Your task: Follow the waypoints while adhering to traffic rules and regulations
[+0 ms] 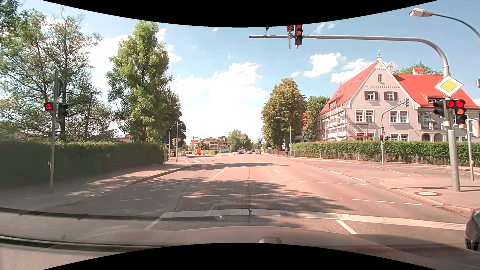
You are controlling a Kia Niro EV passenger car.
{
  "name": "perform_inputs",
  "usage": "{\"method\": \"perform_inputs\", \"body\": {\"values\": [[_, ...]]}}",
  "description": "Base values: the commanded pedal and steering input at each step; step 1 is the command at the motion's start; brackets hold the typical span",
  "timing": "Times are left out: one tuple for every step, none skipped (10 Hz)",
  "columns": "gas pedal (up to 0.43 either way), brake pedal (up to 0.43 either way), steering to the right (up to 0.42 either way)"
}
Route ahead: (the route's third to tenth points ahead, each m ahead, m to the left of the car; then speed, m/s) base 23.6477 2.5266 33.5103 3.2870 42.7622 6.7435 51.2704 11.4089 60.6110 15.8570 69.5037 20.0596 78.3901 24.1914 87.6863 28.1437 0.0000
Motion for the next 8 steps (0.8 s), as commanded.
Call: {"method": "perform_inputs", "body": {"values": [[0.0,0.439,-0.004],[0.0,0.433,-0.004],[0.0,0.439,-0.004],[0.0,0.433,-0.004],[0.0,0.433,-0.004],[0.0,0.433,-0.004],[0.0,0.433,-0.004],[0.0,0.439,-0.004]]}}
